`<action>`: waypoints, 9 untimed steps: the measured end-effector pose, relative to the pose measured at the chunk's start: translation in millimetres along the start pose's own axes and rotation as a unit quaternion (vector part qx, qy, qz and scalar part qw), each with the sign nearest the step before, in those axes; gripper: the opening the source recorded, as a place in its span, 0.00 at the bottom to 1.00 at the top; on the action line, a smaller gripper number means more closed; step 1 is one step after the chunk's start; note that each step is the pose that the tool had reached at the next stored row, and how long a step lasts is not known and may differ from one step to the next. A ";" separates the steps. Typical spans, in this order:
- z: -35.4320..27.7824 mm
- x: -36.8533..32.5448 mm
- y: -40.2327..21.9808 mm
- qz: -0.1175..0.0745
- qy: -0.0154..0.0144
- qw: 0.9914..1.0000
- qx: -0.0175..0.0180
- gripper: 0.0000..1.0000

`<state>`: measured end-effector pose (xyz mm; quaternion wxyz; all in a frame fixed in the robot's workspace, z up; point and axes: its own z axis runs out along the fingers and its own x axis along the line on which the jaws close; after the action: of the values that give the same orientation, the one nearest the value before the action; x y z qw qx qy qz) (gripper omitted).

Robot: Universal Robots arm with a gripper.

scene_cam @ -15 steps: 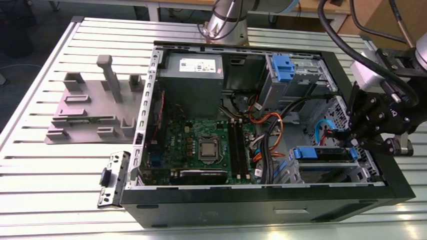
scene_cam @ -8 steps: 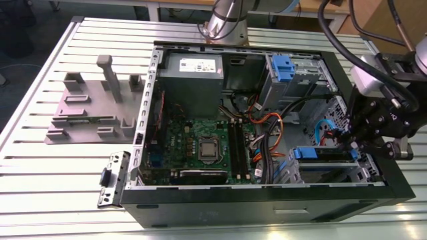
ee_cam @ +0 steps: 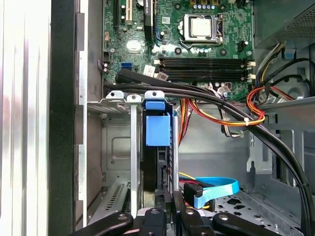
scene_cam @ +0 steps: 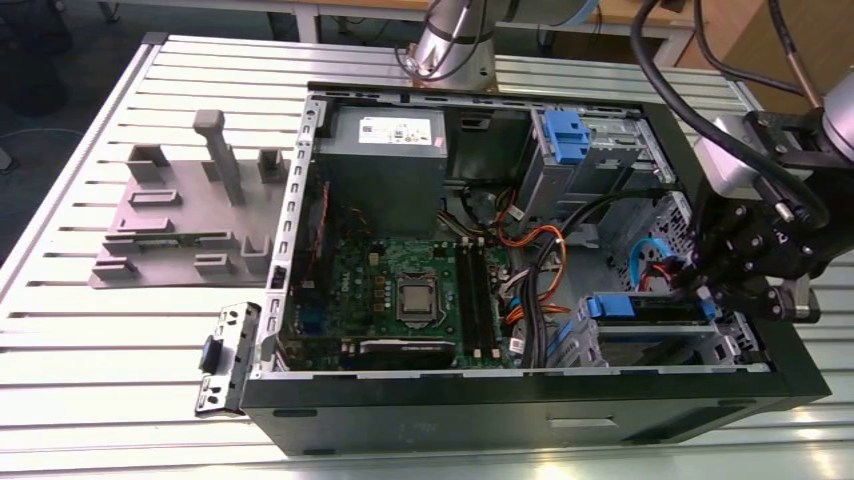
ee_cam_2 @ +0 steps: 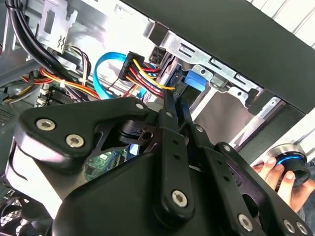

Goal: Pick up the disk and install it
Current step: 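Insert the first disk wire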

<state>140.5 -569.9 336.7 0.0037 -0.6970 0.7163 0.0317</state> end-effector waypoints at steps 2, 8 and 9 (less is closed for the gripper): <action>0.9 0.1 0.7 0.000 0.000 1.000 0.000 0.17; 4.4 0.6 3.3 0.000 0.000 1.000 0.000 0.17; 5.0 0.7 3.6 0.000 0.000 1.000 0.000 0.17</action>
<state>136.6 -570.2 331.8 0.0037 -0.6973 0.7161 0.0318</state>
